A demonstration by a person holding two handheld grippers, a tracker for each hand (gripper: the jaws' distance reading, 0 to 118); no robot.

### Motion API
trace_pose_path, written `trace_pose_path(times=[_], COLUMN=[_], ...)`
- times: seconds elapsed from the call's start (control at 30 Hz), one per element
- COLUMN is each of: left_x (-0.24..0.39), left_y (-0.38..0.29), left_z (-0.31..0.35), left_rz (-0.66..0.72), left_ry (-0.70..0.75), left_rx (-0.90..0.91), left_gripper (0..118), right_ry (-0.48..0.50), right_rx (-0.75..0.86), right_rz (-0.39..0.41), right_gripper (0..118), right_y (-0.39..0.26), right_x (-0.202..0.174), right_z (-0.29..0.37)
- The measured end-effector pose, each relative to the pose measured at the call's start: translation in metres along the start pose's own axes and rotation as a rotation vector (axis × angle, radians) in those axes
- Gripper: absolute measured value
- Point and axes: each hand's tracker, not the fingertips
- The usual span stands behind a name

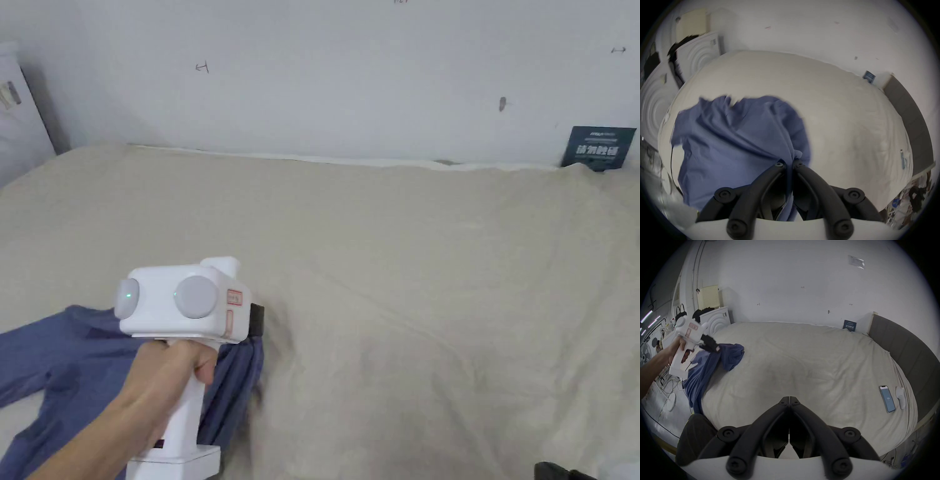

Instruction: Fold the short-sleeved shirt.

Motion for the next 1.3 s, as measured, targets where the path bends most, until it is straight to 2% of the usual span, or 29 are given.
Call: trace_pose_path(times=[0.1,0.2,0.4,0.5,0.6,0.63,0.7,0.73,0.77,0.83,0.9,0.97,1.03,1.13,1.17,1.23,1.27,1.3], left_x=[0.072,0.170,0.352,0.412,0.431,0.434,0.425,0.418,0.410,0.375,0.332,0.272,0.212,0.111,0.080,0.025,0.003,-0.018], left_y=[0.023,0.037,0.024,0.000,-0.018,-0.025,-0.032,-0.036,-0.036,-0.035,-0.041,-0.033,-0.046,-0.077,-0.091,-0.113,-0.120,-0.125], left_z=[-0.020,-0.053,-0.115,-0.137,-0.157,-0.163,-0.163,-0.160,-0.139,-0.112,-0.070,-0.047,-0.012,0.024,0.032,0.047,0.049,0.053], left_rz=[-0.083,-0.200,-0.347,-0.396,-0.383,-0.366,-0.405,-0.421,-0.425,-0.384,-0.322,-0.337,-0.359,-0.304,-0.273,-0.163,-0.066,-0.018], left_ry=[-0.075,-0.145,-0.364,-0.437,-0.448,-0.436,-0.381,-0.404,-0.477,-0.482,-0.486,-0.494,-0.349,-0.198,-0.137,-0.062,-0.003,0.010], left_rx=[0.004,-0.020,-0.140,-0.230,-0.281,-0.322,-0.282,-0.307,-0.194,-0.278,-0.217,-0.171,-0.075,-0.042,-0.044,-0.046,-0.011,-0.058], left_gripper=[5,5,5,5,6,23,118,109,105,108,108,108,108,102,92,0,0,0], right_ry=[-0.025,-0.060,-0.153,-0.177,-0.189,-0.189,-0.186,-0.182,-0.178,-0.165,-0.145,-0.110,-0.077,-0.033,-0.017,0.018,0.022,0.028], right_rx=[0.004,0.004,-0.027,-0.047,-0.059,-0.062,-0.067,-0.067,-0.065,-0.056,-0.050,-0.029,-0.021,-0.009,-0.011,-0.018,-0.025,-0.032], right_rz=[-0.027,-0.060,-0.132,-0.167,-0.171,-0.171,-0.177,-0.180,-0.182,-0.188,-0.191,-0.192,-0.184,-0.157,-0.149,-0.139,-0.135,-0.131], right_gripper=[0,0,0,0,0,0,0,0,0,0,0,0,0,0,0,0,0,0], right_y=[-0.004,-0.008,-0.018,-0.023,-0.026,-0.027,-0.028,-0.028,-0.029,-0.029,-0.026,-0.025,-0.022,-0.019,-0.018,-0.018,-0.017,-0.016], right_x=[0.016,0.036,0.076,0.089,0.096,0.098,0.098,0.098,0.096,0.091,0.082,0.070,0.057,0.035,0.028,0.015,0.008,0.000], right_z=[0.008,0.017,0.022,0.021,0.021,0.021,0.023,0.023,0.024,0.025,0.025,0.030,0.032,0.033,0.032,0.028,0.026,0.024])
